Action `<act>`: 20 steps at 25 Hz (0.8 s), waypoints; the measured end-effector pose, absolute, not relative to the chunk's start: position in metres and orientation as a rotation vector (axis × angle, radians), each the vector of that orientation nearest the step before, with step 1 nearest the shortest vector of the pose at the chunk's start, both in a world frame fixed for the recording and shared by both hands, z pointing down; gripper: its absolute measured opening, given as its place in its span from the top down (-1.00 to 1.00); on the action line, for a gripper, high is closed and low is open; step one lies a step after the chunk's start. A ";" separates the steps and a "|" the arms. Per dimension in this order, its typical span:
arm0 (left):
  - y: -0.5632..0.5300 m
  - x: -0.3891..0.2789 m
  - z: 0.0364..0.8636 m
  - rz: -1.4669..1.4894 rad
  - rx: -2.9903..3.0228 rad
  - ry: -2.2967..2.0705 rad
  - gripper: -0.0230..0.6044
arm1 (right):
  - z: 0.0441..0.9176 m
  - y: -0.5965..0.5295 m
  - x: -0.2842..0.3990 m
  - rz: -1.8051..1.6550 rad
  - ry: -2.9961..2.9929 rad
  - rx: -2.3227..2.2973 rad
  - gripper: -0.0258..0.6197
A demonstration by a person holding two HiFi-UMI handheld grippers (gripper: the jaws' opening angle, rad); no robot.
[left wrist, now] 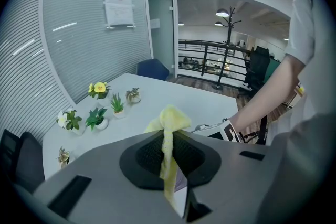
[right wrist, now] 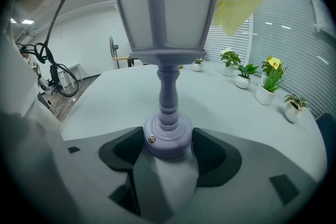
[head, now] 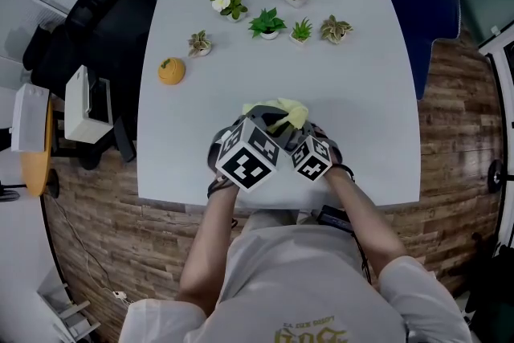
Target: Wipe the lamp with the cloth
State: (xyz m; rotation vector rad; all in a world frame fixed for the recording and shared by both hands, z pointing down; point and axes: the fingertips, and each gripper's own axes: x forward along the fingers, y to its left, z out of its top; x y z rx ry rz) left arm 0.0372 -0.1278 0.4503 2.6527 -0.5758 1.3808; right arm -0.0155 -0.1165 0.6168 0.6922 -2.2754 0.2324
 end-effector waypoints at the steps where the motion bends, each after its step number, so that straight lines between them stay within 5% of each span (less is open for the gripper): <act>1: -0.126 0.037 0.450 1.377 2.655 -0.576 0.84 | 0.617 -0.116 -0.015 0.233 -2.275 0.691 -0.06; 20: -0.107 0.023 0.447 1.314 2.654 -0.591 0.84 | 0.616 -0.116 -0.015 0.231 -2.273 0.694 -0.06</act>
